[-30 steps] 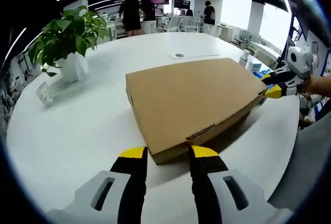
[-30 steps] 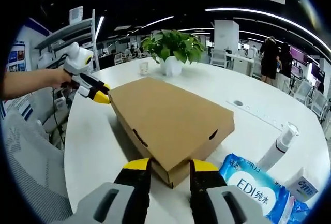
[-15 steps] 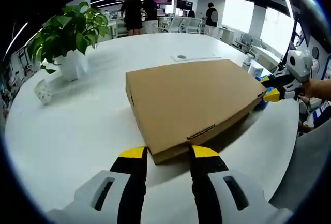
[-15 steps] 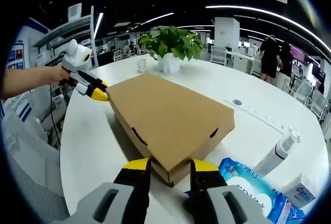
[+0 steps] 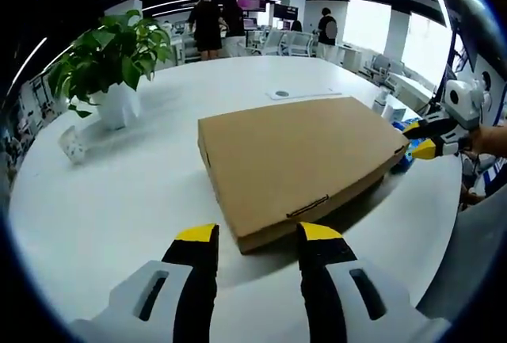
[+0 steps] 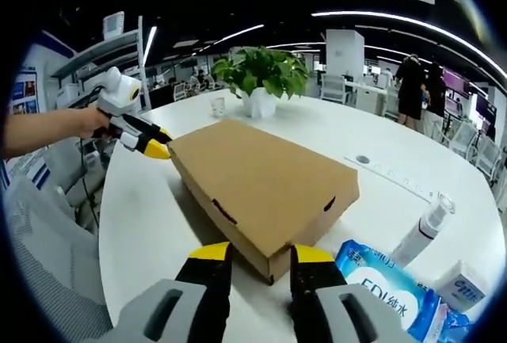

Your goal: Operate the shoe box by opening the lid, removing the specified soft item, and placing it in the target area until the item is outside and the box remains undamaged.

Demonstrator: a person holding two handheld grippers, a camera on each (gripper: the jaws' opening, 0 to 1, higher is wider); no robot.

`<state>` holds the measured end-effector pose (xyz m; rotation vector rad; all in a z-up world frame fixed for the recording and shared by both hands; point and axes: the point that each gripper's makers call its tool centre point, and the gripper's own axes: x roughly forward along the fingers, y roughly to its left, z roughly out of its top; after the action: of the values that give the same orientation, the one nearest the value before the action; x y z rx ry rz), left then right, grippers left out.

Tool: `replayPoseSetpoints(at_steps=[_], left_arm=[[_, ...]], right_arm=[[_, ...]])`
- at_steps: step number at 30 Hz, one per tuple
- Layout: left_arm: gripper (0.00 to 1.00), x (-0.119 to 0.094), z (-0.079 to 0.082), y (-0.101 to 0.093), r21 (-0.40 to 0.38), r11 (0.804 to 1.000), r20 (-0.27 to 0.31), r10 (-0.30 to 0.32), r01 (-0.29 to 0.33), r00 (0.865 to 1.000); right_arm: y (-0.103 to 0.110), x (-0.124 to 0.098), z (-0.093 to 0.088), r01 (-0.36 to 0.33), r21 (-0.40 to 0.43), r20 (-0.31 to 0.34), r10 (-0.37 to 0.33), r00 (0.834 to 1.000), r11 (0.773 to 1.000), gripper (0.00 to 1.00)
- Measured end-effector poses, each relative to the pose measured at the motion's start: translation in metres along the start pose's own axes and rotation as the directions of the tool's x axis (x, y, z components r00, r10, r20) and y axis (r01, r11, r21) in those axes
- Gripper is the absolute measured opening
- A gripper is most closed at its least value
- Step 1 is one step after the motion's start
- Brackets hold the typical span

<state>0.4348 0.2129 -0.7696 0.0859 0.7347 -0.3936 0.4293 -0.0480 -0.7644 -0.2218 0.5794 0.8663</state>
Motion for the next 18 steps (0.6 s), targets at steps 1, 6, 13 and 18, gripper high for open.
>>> replayPoseSetpoints(at_steps=[1, 6, 13, 18], left_arm=[[0.41, -0.004, 0.001, 0.000, 0.002, 1.000, 0.005, 0.004, -0.004, 1.000], [0.43, -0.014, -0.002, -0.004, 0.014, 1.000, 0.012, 0.006, -0.006, 1.000], [0.45, -0.030, -0.002, -0.020, 0.021, 1.000, 0.044, -0.011, 0.010, 0.999], [0.49, -0.044, -0.003, -0.032, 0.040, 0.999, 0.059, -0.012, 0.010, 0.998]], right_arm=[[0.000, -0.005, 0.000, 0.009, -0.011, 0.000, -0.009, 1.000, 1.000, 0.27], [-0.003, -0.022, -0.004, 0.037, 0.009, 0.009, -0.037, 0.999, 0.999, 0.28], [-0.012, -0.049, -0.014, 0.088, 0.035, 0.013, -0.089, 0.996, 0.995, 0.34], [-0.016, -0.070, -0.023, 0.131, 0.057, 0.004, -0.131, 0.991, 0.990, 0.42]])
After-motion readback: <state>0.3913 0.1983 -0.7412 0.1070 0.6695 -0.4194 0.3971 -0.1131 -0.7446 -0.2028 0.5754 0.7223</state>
